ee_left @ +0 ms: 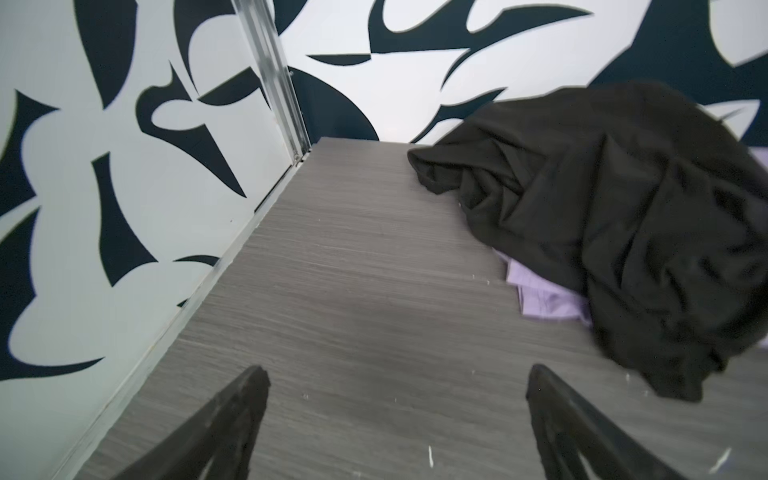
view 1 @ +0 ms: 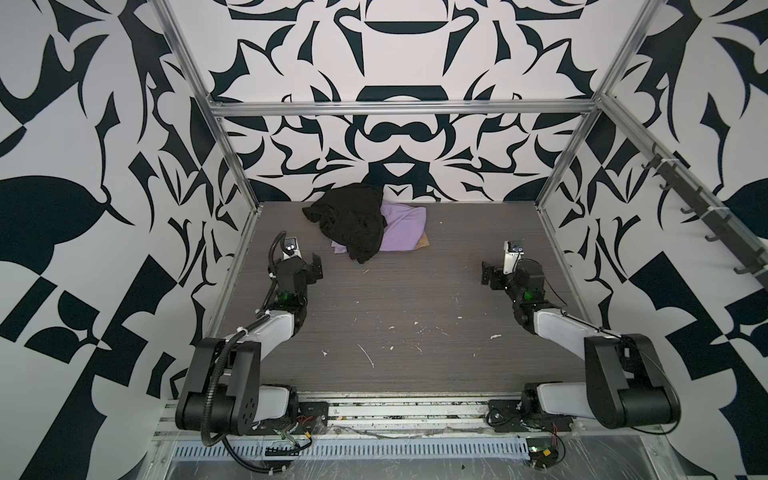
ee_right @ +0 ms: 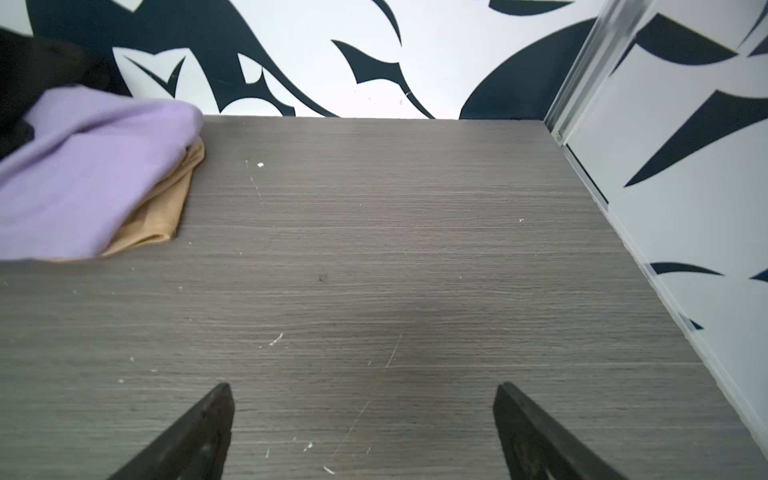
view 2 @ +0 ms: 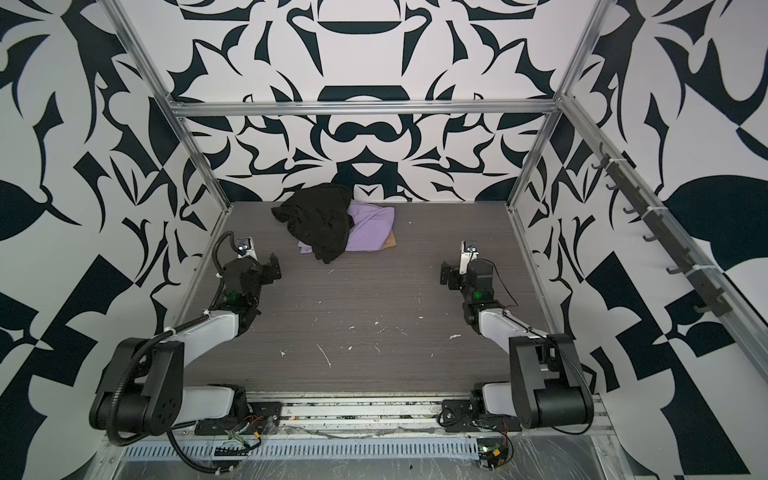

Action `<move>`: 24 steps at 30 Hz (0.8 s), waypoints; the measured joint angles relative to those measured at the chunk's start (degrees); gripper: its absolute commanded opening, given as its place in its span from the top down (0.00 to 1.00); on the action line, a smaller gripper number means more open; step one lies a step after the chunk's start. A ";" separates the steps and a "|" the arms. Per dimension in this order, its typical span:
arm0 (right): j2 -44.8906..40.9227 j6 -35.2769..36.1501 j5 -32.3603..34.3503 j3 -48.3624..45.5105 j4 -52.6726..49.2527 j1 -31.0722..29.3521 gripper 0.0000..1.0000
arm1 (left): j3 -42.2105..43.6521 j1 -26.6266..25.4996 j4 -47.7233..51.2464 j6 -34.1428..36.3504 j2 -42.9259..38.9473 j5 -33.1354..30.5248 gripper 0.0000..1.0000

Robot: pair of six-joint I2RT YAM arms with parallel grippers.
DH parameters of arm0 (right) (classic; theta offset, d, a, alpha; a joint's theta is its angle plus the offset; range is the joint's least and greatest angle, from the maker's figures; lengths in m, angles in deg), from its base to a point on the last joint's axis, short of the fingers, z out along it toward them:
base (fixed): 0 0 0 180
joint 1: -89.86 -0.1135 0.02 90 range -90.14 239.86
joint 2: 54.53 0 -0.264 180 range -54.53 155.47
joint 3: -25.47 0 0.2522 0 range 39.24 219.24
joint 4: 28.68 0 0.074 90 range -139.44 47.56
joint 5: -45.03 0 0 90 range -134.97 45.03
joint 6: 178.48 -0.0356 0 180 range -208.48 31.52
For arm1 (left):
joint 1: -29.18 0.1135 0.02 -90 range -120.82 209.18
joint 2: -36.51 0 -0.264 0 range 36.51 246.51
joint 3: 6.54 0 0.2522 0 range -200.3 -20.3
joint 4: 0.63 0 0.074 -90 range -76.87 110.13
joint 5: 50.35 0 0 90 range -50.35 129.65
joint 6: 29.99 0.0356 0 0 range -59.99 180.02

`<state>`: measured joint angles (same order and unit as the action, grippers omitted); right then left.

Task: Pick out a specific cloth from the pile
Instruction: 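Reach the left gripper to the black cloth while the right gripper reaches the lavender cloth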

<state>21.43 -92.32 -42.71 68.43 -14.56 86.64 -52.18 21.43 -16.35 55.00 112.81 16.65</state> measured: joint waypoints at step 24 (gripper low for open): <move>16.57 -28.17 -17.77 22.29 -21.99 -0.04 0.01 | -22.97 -0.79 38.97 -17.94 7.13 13.75 0.00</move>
<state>38.00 -120.49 -60.48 90.72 -36.55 86.60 -75.15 20.64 22.62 37.05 119.93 30.39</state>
